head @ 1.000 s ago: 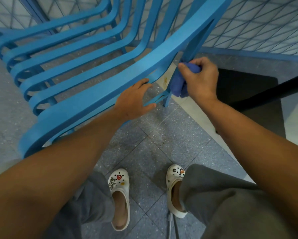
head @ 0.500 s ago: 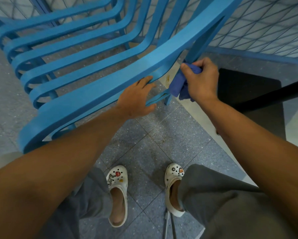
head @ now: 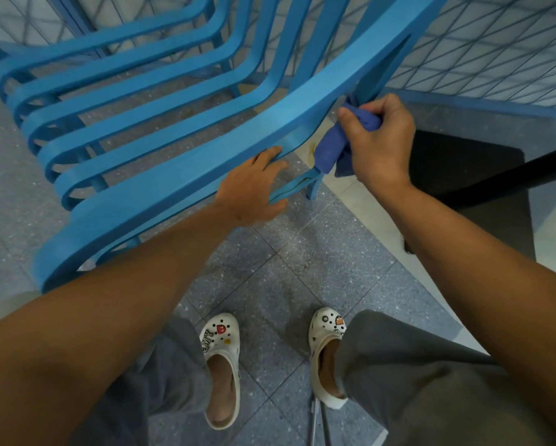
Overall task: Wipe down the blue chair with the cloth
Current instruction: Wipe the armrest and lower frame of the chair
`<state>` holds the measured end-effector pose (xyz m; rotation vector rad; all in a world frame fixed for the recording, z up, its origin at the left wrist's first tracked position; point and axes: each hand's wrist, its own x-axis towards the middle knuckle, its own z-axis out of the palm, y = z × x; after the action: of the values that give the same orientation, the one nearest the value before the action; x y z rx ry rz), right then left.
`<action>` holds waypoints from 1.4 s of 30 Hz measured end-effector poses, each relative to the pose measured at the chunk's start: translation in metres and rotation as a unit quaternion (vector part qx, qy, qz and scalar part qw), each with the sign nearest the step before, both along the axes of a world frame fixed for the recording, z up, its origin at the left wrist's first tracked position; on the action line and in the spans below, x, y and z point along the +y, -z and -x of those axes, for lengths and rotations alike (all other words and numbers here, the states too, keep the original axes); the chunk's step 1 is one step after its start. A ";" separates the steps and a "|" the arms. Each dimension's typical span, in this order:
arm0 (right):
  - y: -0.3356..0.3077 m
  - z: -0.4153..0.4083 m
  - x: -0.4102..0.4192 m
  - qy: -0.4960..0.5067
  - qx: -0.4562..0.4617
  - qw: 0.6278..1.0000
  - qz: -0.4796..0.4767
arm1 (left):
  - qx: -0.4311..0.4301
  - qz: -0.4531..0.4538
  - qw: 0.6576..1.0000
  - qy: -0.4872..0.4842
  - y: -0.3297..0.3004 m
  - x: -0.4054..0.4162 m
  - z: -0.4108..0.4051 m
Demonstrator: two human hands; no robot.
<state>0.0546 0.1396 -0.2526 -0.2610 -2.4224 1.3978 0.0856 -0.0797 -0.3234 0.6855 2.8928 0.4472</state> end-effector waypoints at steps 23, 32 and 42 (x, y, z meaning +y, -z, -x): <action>0.006 -0.003 0.021 -0.054 0.031 0.997 -0.046 | -0.030 -0.036 0.998 -0.049 0.011 0.017 -0.005; 0.078 -0.008 0.006 0.006 -0.118 0.993 -0.024 | -0.032 -0.058 0.997 -0.035 0.012 0.015 -0.008; 0.047 -0.006 0.001 0.025 -0.025 0.999 0.012 | -0.023 -0.077 0.996 -0.031 0.020 0.012 -0.006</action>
<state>0.0608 0.1401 -0.2992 -0.3633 -2.4241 1.4155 0.0921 -0.0675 -0.3439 0.5995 2.8656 0.6891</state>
